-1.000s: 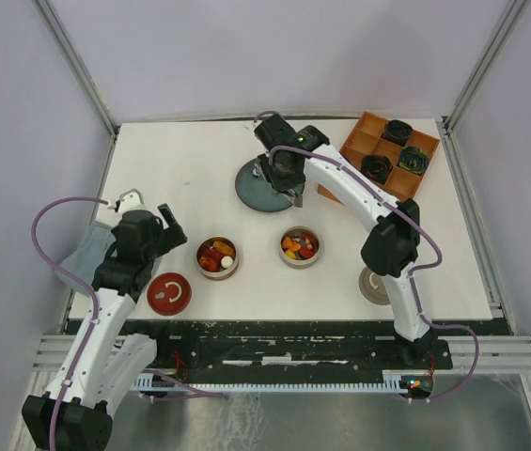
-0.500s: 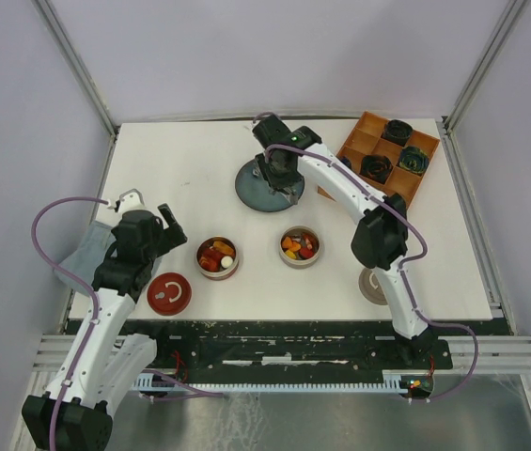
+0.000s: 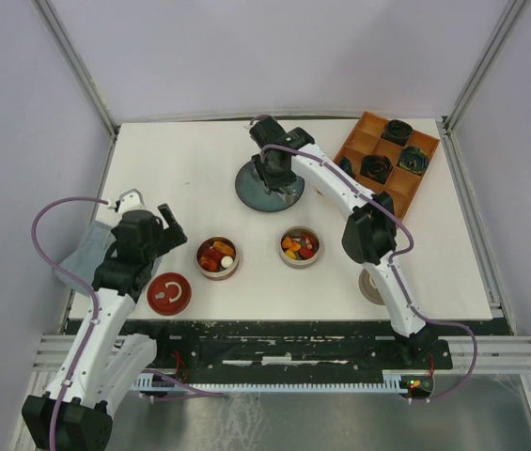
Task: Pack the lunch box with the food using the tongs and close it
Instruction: Pick up the fake food from the plate.
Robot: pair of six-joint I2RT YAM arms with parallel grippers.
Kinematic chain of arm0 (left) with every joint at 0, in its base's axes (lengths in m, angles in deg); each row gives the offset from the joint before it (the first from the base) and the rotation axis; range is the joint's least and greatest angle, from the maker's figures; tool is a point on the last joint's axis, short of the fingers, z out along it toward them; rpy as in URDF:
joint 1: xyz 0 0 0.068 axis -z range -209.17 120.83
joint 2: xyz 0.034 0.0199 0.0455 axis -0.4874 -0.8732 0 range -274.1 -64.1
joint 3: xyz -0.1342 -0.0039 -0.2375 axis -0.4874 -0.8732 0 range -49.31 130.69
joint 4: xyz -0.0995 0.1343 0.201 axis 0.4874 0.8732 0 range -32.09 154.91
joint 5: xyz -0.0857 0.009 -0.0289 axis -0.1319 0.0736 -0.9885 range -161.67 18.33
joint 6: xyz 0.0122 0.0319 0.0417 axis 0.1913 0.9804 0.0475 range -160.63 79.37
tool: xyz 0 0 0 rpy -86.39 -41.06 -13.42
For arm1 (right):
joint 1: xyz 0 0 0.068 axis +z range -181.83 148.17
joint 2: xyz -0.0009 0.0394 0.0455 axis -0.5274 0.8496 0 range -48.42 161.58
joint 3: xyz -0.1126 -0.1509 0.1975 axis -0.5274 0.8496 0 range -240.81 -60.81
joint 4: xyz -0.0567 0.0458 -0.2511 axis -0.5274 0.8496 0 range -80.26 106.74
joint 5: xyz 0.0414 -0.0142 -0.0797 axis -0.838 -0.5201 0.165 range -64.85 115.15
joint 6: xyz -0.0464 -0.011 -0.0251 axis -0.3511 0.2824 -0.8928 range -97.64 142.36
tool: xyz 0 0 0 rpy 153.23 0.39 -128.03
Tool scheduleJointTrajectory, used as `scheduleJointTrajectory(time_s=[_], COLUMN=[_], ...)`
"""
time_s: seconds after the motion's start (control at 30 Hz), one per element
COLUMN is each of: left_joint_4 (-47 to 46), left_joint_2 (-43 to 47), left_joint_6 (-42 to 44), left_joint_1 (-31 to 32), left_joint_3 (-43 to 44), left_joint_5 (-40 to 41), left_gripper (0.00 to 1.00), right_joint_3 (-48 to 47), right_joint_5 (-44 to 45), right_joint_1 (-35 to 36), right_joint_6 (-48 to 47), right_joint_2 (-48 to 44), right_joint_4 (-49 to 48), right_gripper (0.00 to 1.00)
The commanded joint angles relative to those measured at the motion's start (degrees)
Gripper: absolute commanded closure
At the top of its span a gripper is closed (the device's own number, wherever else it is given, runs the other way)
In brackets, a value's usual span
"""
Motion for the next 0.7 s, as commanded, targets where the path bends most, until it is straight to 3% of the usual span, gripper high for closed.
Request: scheduleJointTrajectory(time_s=[0.0,0.67], left_joint_4=[-2.65,-2.55], left_joint_2=[0.29,0.29], left_joint_6=[1.62,1.62], left_joint_1=[-0.15,-0.25], left_joint_3=[0.18,0.16], left_joint_5=[0.34,0.47], left_gripper=[0.01,0.01], right_joint_3=[-4.55,-5.33], right_joint_5=[0.12,1.61], right_joint_1=[-0.23,-0.23], right_joint_6=[-0.74,-1.99], right_joint_2=[1.18,4.21], right_joint_4=[-1.93,-3.05], right_gripper=[0.47,0.49])
